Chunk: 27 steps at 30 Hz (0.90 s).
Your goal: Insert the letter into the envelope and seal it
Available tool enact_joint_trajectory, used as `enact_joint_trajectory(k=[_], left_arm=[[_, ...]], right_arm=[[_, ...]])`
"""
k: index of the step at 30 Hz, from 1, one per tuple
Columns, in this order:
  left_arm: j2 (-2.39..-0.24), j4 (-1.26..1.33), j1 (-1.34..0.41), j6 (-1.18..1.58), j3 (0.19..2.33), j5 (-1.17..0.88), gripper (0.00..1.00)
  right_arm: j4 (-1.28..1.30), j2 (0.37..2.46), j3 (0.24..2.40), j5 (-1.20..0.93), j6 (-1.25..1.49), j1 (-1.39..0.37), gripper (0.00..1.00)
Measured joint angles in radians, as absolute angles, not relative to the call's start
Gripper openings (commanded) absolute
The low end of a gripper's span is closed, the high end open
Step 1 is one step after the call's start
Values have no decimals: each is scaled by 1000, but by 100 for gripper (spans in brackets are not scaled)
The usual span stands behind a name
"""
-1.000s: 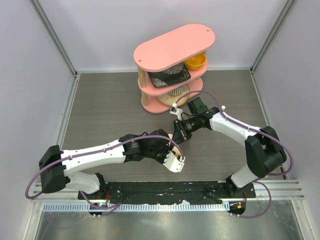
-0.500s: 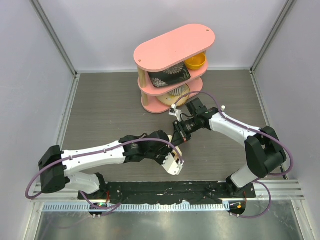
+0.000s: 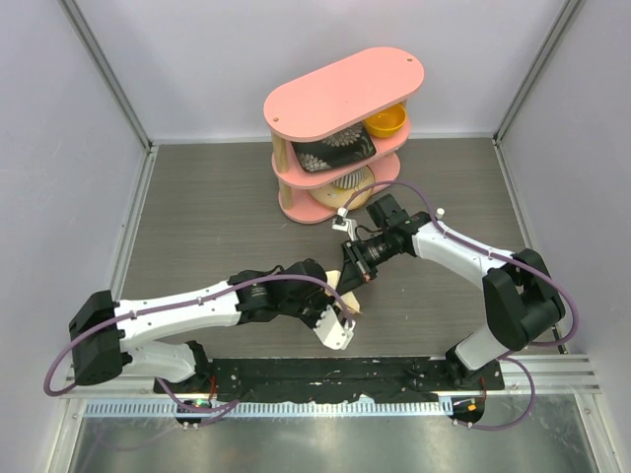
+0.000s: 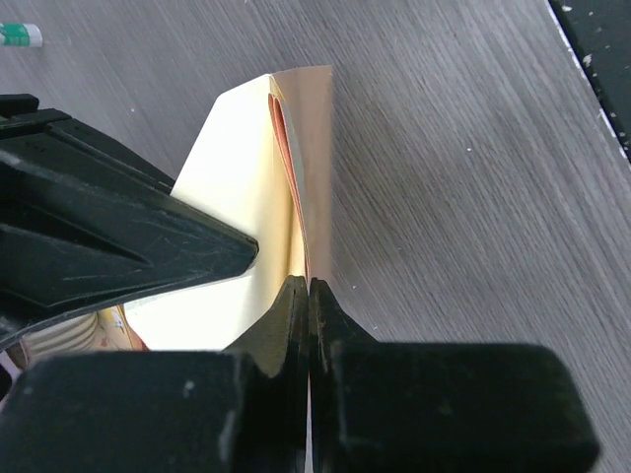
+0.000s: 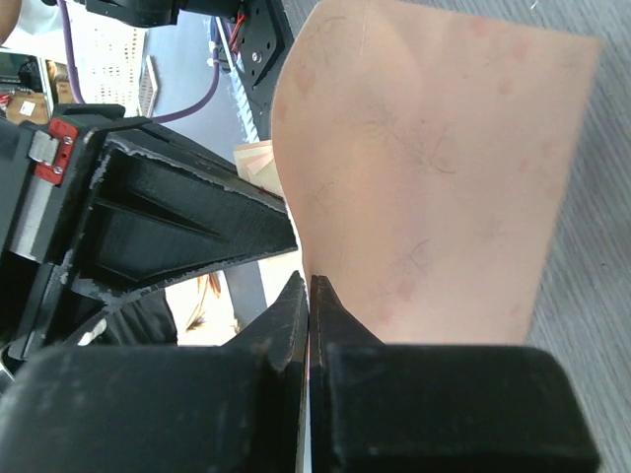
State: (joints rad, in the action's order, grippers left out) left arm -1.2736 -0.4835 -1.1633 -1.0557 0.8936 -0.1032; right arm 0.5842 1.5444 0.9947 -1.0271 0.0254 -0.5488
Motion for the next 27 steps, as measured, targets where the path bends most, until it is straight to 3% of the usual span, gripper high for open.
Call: enact_joint_trajectory(k=[13,27], left_arm=[[-1245,-575,-1162,-1032,947,-162,0],[-1356,-578,-1161,-1026,991,-121,0]], right_arm=[[670,1545,1031,-1045,-13,-549,1],[683,1561,1036,-1053,-20,-549,1]])
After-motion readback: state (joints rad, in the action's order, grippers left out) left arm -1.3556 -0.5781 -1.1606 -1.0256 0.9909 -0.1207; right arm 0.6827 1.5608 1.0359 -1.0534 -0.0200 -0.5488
